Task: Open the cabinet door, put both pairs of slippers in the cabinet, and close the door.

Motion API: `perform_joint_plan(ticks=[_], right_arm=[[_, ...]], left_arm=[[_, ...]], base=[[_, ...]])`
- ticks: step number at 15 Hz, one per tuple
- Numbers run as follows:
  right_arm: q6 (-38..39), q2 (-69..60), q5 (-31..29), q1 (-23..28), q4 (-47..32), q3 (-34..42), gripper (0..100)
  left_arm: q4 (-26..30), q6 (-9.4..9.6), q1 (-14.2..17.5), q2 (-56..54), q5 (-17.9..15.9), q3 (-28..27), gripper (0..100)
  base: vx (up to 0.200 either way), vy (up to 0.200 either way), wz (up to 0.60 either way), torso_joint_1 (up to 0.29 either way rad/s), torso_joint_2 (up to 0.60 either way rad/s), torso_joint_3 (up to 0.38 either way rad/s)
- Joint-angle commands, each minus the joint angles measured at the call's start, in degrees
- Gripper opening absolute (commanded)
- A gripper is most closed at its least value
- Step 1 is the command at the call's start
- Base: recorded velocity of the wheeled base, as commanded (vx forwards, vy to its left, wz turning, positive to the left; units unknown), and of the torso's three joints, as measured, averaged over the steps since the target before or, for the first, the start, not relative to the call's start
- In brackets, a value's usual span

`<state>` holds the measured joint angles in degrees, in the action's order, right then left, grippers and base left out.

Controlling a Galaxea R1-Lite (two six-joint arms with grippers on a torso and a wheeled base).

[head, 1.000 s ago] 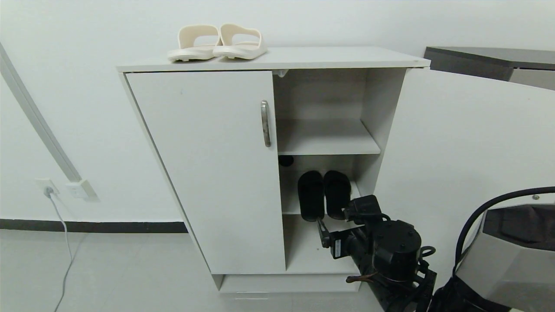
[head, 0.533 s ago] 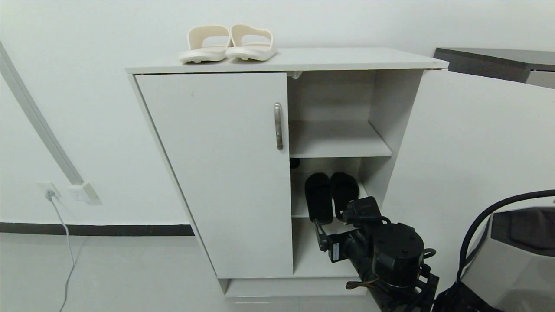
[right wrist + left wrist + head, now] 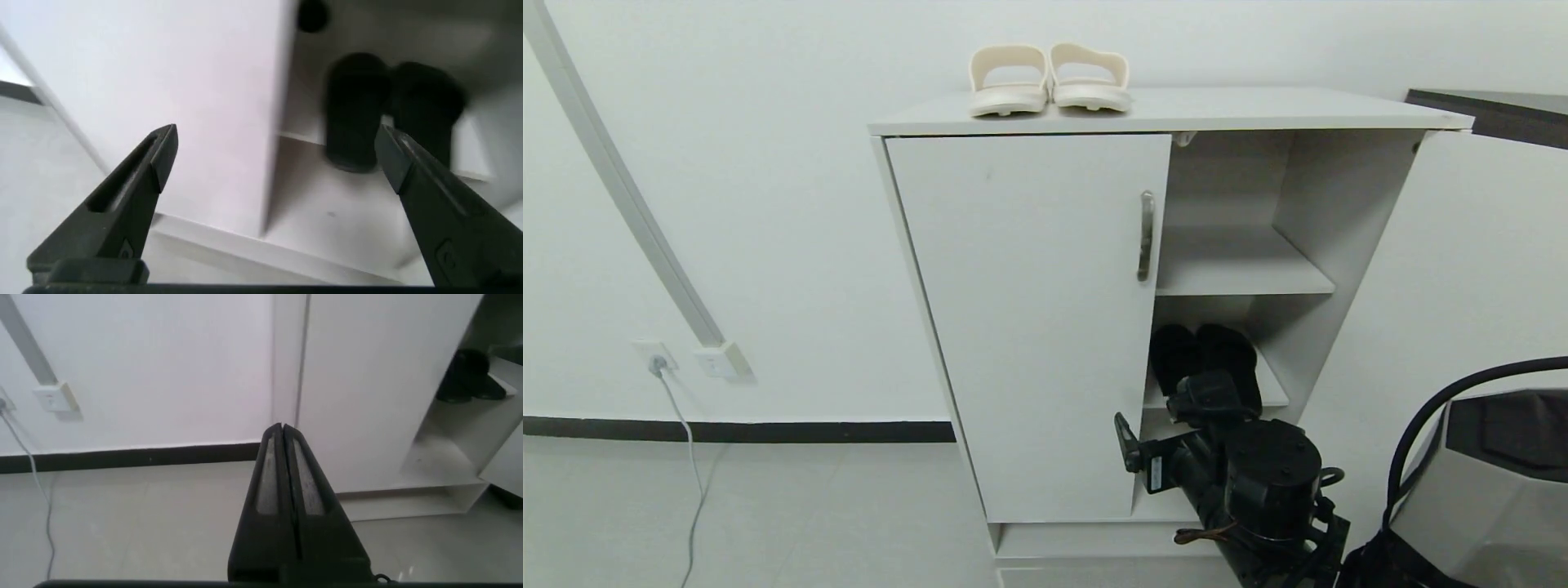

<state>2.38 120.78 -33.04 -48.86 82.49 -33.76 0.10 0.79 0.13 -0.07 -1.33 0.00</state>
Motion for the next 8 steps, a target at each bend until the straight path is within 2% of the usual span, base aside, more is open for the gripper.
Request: perform_joint_plan(ticks=[1, 6, 8], right_arm=[[0.00, 0.15, -0.01, -0.01, 0.04, 0.01, 100], [0.00, 0.07, -0.10, -0.27, 0.21, 0.09, 100], [0.00, 0.15, -0.01, 0.08, 0.30, 0.09, 100]], left_arm=[[-0.01, 0.00, 0.04, 0.07, 0.01, 0.00, 0], [-0.01, 0.09, 0.04, 0.07, 0.01, 0.00, 0], [-0.01, 0.00, 0.04, 0.07, 0.01, 0.00, 0]], base=[[0.000, 0.200, 0.00, -0.002, 0.00, 0.002], [0.000, 0.200, 0.00, 0.002, 0.00, 0.003], [0.000, 0.000, 0.00, 0.000, 0.00, 0.000]])
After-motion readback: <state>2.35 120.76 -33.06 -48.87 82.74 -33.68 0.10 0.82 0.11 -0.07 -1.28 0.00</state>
